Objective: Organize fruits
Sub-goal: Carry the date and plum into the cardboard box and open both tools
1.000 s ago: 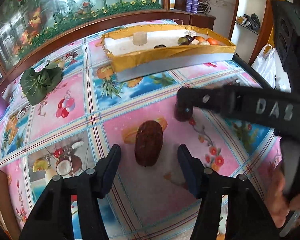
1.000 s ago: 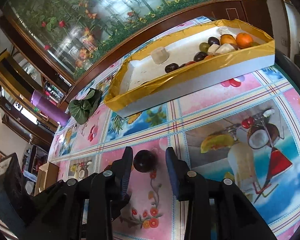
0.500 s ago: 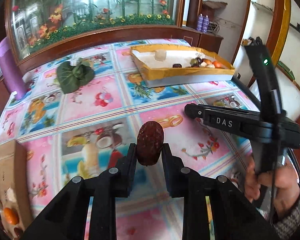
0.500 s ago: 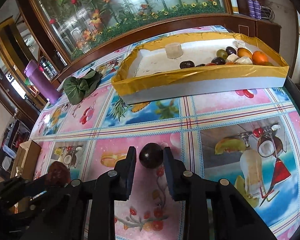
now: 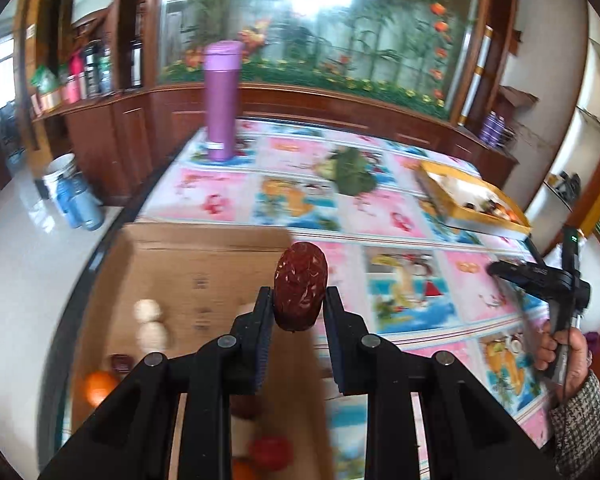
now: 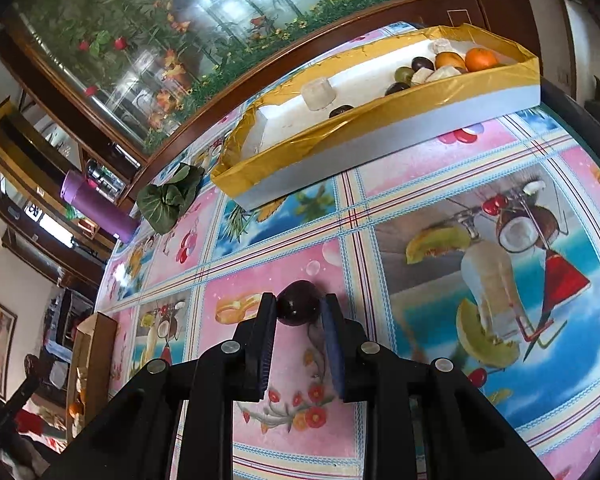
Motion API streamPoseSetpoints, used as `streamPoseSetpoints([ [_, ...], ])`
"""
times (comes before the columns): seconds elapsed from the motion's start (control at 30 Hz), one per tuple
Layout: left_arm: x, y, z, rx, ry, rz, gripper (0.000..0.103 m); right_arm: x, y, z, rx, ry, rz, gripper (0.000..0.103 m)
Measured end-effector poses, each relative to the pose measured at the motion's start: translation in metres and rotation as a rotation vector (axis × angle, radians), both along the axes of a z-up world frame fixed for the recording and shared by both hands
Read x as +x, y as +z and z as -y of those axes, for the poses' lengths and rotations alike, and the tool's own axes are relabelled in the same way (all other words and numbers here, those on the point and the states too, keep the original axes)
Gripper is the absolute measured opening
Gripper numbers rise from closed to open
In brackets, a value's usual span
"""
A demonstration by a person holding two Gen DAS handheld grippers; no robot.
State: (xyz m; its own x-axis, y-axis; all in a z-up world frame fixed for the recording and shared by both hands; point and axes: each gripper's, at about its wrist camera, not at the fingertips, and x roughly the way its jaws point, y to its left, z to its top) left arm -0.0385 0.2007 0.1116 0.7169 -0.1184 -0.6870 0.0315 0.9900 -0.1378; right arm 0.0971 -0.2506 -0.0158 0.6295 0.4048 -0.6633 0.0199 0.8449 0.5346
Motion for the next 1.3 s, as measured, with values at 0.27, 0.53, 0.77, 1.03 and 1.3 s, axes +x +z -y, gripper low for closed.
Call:
streamPoseSetpoints([
  [0.27,0.026,-0.004,-0.078,0.013,0.106,-0.065,0.024,-0.024,0.042,-0.079,-0.041,0.144,0.036,0.023],
  [0.53,0.04,-0.025,-0.087,-0.03,0.105,-0.1,0.024,-0.026,0.079,-0.169,-0.125,0.283,0.107,0.024],
  [0.77,0.062,-0.049,-0.088,-0.003,0.118,-0.192,0.024,-0.01,0.055,-0.082,-0.424,0.0,0.038,0.064],
  [1.03,0.08,-0.067,-0.082,-0.037,0.166,-0.268,0.024,-0.01,0.015,-0.046,-0.401,-0.012,-0.052,0.061],
  [1.3,0.041,-0.03,-0.079,-0.073,0.181,-0.158,0.047,-0.019,0.018,-0.064,-0.455,0.014,-0.035,0.024],
])
